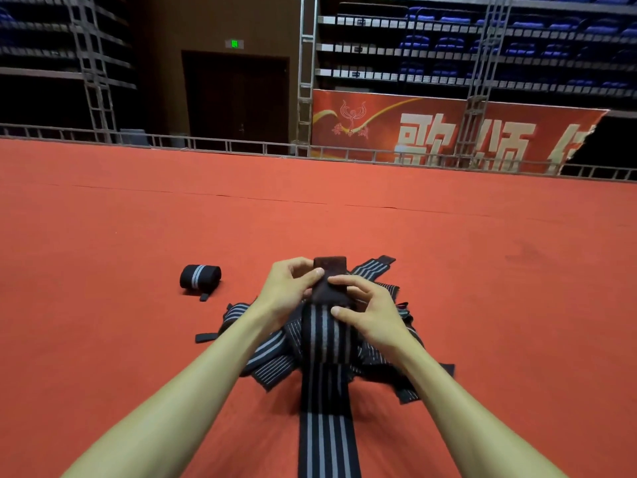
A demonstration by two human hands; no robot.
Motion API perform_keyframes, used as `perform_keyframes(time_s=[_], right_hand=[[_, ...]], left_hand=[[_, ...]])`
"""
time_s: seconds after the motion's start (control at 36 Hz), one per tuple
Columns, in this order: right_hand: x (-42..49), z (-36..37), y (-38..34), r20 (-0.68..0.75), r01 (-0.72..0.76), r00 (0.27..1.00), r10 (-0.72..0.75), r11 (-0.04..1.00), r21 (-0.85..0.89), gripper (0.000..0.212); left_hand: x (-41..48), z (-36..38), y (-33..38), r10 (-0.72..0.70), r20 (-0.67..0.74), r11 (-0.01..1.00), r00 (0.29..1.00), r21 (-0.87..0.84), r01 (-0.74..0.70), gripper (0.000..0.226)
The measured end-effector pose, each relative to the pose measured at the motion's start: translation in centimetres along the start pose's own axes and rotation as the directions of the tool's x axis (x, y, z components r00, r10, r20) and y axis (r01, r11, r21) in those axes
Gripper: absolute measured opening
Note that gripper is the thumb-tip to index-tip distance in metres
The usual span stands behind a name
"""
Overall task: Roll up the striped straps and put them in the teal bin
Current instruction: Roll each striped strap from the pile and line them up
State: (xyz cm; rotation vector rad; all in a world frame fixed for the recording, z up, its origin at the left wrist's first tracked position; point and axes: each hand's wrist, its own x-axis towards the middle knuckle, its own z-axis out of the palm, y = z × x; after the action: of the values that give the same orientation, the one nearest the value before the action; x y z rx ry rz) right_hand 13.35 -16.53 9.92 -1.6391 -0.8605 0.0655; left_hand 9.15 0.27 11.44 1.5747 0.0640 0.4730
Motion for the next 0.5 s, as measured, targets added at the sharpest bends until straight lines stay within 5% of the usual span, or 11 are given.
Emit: perform_keyframes(time_s=[0.19,0.5], right_hand=[[3.3,0.0,2.1,-0.242,0.005,0.970,0.009,0.998,0.059,0.016],[5.9,0.5,4.8,-0.349,0.027,0.937,-0.006,0.998,0.057,0.022]], left_hand=[[1.8,-0.1,-2.0,0.038,-0.033,0.991,0.999,0.131,-0.034,0.019],[4.8,-0.7,-2.8,0.102,0.031,0.969,0.994,0.222,-0.106,0.013]])
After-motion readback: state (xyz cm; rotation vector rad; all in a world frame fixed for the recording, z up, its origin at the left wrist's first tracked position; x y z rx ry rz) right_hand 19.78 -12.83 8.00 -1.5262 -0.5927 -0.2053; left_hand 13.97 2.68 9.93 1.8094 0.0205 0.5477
